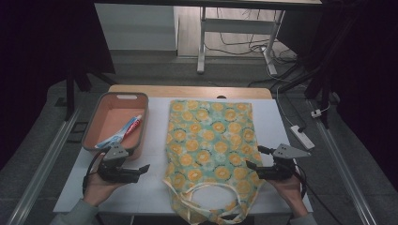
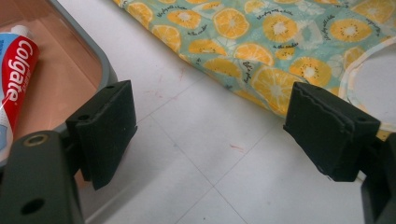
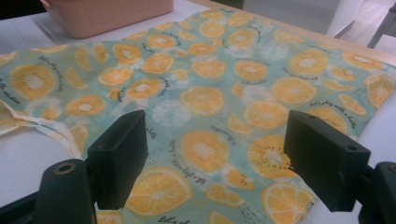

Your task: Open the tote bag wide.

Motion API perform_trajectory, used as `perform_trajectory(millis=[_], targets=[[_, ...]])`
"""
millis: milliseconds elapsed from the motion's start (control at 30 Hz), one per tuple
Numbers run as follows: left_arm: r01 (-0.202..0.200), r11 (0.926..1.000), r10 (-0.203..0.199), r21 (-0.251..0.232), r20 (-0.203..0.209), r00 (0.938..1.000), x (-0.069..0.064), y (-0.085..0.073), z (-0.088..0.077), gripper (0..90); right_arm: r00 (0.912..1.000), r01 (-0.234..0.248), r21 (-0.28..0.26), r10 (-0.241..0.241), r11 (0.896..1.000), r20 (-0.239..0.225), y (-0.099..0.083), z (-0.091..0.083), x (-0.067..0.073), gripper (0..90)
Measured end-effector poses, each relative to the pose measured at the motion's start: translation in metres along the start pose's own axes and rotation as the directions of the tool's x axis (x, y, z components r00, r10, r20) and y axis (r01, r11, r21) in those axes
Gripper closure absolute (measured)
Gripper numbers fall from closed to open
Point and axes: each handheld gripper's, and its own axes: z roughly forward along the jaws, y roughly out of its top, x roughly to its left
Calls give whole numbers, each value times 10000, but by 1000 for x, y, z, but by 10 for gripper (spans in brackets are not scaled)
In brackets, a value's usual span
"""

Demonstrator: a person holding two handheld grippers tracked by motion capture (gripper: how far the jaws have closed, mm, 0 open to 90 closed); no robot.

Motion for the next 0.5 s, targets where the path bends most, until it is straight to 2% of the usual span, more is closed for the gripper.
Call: perform_trajectory(millis=[200,300,433,500], targets=[[84,10000,-84,24,73,9999,1,0,0,163,9996,-286,-170,286,9994,5,-3,-3,-2,216],[87,9998,-86,-169,32,10000,1,-1,-4,163,9985,-552,-280,551,9981,-56,-5,-1,-6,217],[177,9994,-174,-298,97,9998,2,-4,-7,163,9986,-530,-312,531,9981,10,-3,0,-5,224],[311,9986,-309,-422,61,9995,2,-6,-9,163,9993,-354,-131,356,9993,92,-3,3,-3,224]])
